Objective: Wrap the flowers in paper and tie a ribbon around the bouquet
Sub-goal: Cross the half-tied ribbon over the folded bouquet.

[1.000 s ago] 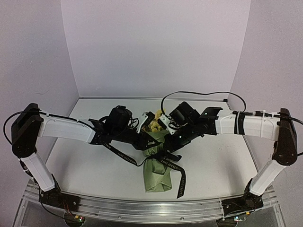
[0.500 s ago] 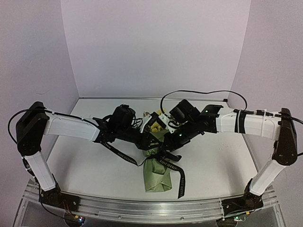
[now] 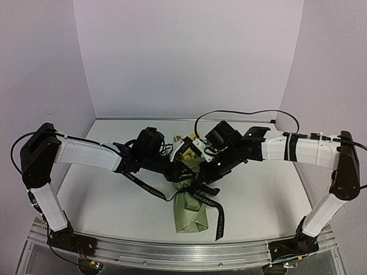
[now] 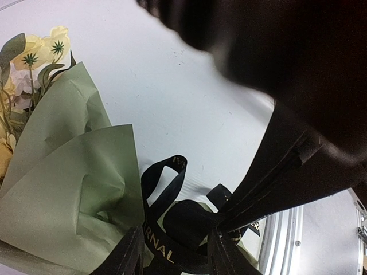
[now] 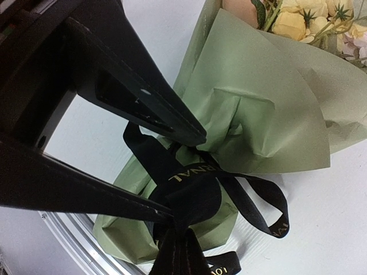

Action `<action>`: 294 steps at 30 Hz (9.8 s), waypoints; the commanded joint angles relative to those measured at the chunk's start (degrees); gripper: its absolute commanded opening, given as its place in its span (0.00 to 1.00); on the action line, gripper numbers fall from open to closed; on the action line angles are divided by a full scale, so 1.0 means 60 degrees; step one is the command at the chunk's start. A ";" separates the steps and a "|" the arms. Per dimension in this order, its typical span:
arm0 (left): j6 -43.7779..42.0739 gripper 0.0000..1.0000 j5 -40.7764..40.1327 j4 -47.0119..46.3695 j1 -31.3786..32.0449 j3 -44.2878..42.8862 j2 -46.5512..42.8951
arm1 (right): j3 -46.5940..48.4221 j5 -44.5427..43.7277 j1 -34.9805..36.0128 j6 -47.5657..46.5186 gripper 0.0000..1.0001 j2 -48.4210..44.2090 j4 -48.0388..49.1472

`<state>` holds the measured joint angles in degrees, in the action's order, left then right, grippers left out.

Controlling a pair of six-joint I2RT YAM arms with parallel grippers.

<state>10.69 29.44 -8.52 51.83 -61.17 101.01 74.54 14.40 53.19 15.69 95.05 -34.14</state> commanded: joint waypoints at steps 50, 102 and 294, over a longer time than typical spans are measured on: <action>0.1701 0.00 -0.3464 -0.3297 0.0908 0.1755 -0.0641 | -0.1518 -0.0919 0.0103 0.0300 0.68 -0.1293 0.1907; 0.2365 0.00 -0.3509 -0.2929 0.0488 0.1847 -0.1085 | -0.5877 -0.0098 0.0581 0.0370 0.00 -0.1923 0.6843; 0.2863 0.00 -0.3057 -0.2847 0.0313 0.4667 -0.3855 | -0.3153 -0.1537 0.0362 0.5733 0.00 -0.0315 0.3727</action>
<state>28.45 9.98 -24.03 53.93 -33.31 80.89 53.69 8.26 55.29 47.46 92.06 -9.75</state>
